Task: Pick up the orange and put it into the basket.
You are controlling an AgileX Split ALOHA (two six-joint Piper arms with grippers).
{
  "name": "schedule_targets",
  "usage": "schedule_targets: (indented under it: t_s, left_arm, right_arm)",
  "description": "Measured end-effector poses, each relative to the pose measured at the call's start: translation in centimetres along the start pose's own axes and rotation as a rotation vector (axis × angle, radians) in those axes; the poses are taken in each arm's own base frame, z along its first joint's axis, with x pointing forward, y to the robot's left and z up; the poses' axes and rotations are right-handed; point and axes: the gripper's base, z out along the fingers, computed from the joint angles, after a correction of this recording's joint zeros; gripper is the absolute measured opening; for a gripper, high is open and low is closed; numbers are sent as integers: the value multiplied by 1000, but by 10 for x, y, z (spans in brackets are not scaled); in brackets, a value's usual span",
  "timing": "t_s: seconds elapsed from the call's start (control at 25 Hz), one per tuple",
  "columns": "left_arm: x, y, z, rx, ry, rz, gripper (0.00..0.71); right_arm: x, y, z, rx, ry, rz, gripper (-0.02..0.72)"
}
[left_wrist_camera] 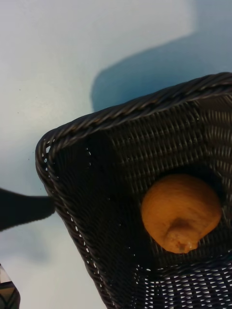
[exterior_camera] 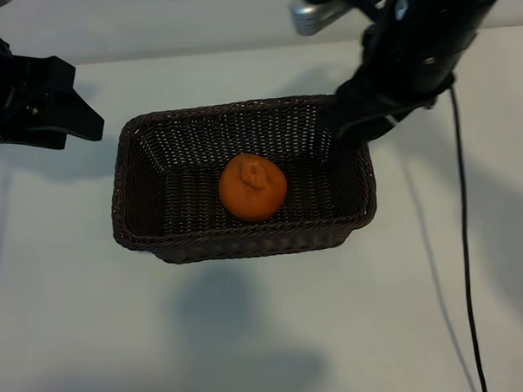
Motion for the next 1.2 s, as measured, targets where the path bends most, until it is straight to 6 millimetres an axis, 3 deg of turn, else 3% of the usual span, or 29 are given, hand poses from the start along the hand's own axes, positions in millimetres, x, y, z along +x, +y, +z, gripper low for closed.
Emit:
schedule_targets:
  t_s: [0.68,1.0,1.2]
  left_arm:
    - [0,0,0,1,0,-2,525]
    - [0,0,0,2,0,-2,525]
    - [0,0,0,1,-1,-2,525]
  right_arm:
    - [22,-110,-14,152,-3,340,559]
    - [24,-110,-19,131,-20,353,559]
    - [31,-102,-50,144,-99,342,559]
